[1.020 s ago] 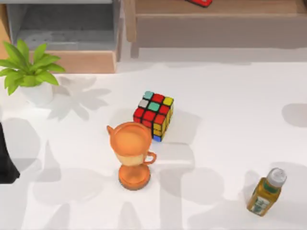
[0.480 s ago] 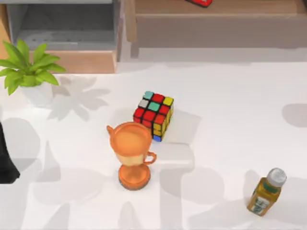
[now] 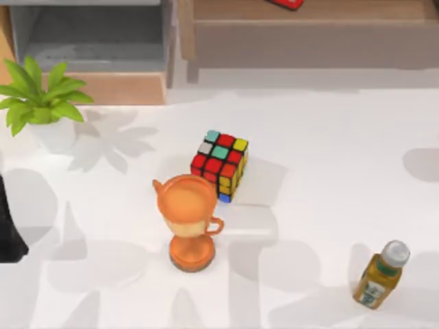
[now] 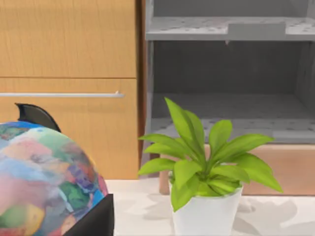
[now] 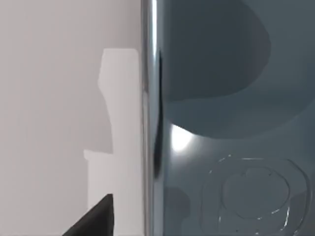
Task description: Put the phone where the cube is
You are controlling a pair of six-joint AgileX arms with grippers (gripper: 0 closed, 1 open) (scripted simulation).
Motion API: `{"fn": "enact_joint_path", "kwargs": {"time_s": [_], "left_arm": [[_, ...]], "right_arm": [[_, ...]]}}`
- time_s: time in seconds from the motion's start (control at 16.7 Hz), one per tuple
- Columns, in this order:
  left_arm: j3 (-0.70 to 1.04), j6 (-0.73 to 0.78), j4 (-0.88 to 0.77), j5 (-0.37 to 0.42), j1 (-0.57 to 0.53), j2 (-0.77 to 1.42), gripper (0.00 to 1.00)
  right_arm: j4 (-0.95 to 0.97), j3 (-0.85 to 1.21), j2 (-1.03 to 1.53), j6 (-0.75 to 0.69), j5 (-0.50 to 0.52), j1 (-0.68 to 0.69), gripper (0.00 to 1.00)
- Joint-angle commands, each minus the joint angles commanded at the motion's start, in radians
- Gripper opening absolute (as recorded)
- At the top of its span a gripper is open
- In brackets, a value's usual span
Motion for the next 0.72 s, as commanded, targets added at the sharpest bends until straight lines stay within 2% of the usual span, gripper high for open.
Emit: {"fn": "enact_joint_path", "kwargs": {"time_s": [0.24,0.48,0.72], "left_arm": [[0.000,0.000,0.000,0.000,0.000,0.000,1.00],[0.000,0.000,0.000,0.000,0.000,0.000,1.00],[0.000,0.000,0.000,0.000,0.000,0.000,1.00]], "right_arm": [[0.107,-0.046,0.057,0.000,0.000,0.000,1.00],[0.113,-0.050,0.062,0.000,0.000,-0.001,1.00],[0.113,-0.050,0.062,0.000,0.000,-0.001,0.70]]}}
